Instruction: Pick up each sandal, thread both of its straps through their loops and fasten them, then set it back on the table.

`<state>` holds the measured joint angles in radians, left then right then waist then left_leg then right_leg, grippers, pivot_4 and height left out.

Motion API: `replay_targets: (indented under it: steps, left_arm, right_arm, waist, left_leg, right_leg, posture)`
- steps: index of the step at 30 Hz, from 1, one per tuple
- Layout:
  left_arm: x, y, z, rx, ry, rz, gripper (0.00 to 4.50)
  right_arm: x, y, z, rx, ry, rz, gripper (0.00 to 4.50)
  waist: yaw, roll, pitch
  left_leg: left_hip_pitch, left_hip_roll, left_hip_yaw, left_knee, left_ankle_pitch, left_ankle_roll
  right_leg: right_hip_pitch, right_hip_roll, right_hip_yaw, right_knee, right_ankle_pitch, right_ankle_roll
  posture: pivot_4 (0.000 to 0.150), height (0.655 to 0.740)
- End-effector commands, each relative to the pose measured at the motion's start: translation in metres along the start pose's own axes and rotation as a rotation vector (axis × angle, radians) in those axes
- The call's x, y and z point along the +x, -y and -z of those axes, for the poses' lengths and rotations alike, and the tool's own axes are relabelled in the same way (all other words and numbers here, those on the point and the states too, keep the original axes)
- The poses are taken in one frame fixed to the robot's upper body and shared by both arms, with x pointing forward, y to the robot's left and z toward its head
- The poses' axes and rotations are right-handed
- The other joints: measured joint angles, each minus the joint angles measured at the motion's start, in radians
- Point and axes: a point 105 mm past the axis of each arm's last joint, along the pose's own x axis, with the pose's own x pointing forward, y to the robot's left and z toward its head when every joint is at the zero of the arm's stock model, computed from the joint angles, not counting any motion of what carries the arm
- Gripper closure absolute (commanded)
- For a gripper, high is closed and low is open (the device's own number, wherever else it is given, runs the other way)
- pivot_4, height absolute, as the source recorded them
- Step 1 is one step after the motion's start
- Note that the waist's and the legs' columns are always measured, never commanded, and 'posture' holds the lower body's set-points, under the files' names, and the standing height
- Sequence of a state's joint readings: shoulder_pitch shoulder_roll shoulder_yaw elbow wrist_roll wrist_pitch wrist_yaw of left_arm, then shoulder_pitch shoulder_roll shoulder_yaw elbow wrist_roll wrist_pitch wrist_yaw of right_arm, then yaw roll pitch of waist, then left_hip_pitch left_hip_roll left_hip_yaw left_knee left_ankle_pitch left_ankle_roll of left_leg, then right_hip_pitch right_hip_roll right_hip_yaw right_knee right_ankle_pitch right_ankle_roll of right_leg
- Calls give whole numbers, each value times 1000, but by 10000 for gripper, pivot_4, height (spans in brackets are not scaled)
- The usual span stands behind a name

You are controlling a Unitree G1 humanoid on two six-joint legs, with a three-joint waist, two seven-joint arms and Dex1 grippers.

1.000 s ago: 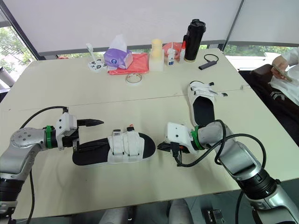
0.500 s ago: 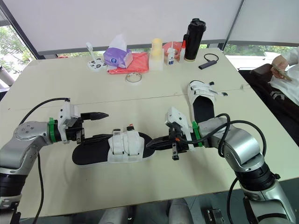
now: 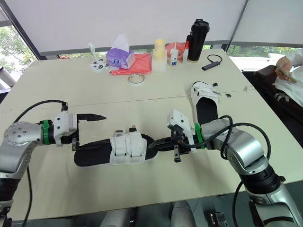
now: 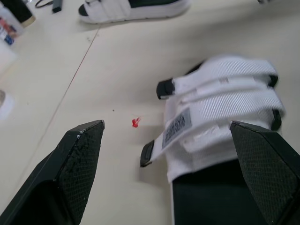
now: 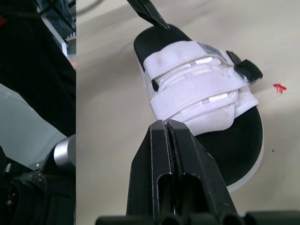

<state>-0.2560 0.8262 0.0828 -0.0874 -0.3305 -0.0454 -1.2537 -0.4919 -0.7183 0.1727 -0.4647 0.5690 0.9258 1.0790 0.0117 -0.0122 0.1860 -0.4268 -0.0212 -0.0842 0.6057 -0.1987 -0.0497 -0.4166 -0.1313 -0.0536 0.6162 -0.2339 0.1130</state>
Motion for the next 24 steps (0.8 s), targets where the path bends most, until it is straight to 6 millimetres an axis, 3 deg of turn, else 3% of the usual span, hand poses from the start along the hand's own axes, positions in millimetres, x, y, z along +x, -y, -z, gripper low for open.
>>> replay_targets:
  steps: [1,9,13,24]
  left_arm:
    - [1,1,-3,138,-13,56,560]
    - [17,7,15,396,-39,159,560]
    - [24,5,23,445,-37,174,560]
    - [48,7,24,608,63,152,560]
  right_arm:
    - [-1,-1,-5,-44,10,7,45000]
    - [0,0,-5,-71,4,24,45000]
    - [0,0,-6,-76,8,33,45000]
    - [1,2,-7,-92,9,59,45000]
  waist:
    - [1,0,0]
    - [1,0,0]
    - [0,0,0]
    - [2,0,0]
  left_leg:
    - [0,0,0,1,0,0]
    - [0,0,0,4,0,0]
    - [0,0,0,5,0,1]
    - [1,0,0,8,0,1]
  right_leg:
    - [0,0,0,0,0,0]
    - [2,0,0,1,1,1]
    - [2,0,0,1,2,3]
    - [4,0,0,3,3,4]
  posture:
    - [1500,7400]
    - [1500,7400]
    - [1500,7400]
    - [1500,7400]
